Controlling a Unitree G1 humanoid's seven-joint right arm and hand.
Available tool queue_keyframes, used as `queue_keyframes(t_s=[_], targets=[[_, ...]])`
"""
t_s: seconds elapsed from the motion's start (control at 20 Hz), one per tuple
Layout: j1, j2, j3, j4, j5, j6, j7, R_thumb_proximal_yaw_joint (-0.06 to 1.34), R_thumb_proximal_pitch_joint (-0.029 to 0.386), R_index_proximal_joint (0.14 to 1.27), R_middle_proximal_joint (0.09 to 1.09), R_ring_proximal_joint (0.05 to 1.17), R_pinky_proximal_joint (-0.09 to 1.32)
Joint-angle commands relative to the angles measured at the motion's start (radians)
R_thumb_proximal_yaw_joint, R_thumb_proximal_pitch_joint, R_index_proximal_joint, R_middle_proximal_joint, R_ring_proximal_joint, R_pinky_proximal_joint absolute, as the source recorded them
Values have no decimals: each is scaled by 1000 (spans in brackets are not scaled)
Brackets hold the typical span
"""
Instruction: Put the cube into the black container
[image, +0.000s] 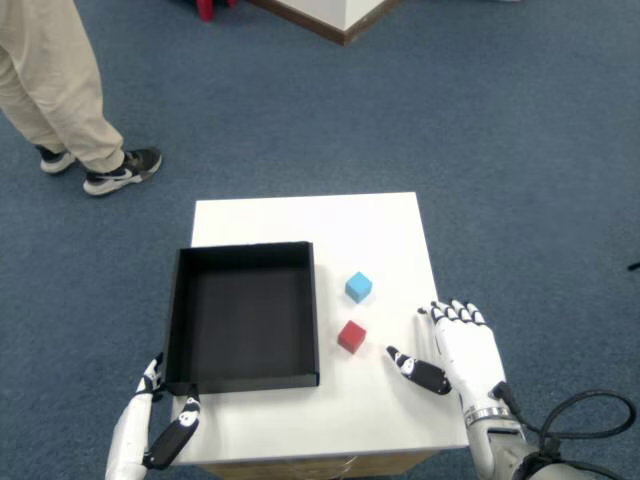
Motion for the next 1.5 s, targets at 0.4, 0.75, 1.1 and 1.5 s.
queue_keyframes(t_s=[0.4, 0.75, 1.1, 1.5], targets=[[-72, 11, -10, 23, 35, 20, -14, 450, 92, 306, 175, 126, -26], [-85, 44, 17, 27, 5, -25, -75, 459, 93, 295, 168, 126, -29], [-105, 60, 31, 35, -11, -42, -147, 446, 98, 297, 175, 134, -24], [-106, 72, 33, 36, -15, -79, -248, 401, 118, 354, 194, 142, -24]])
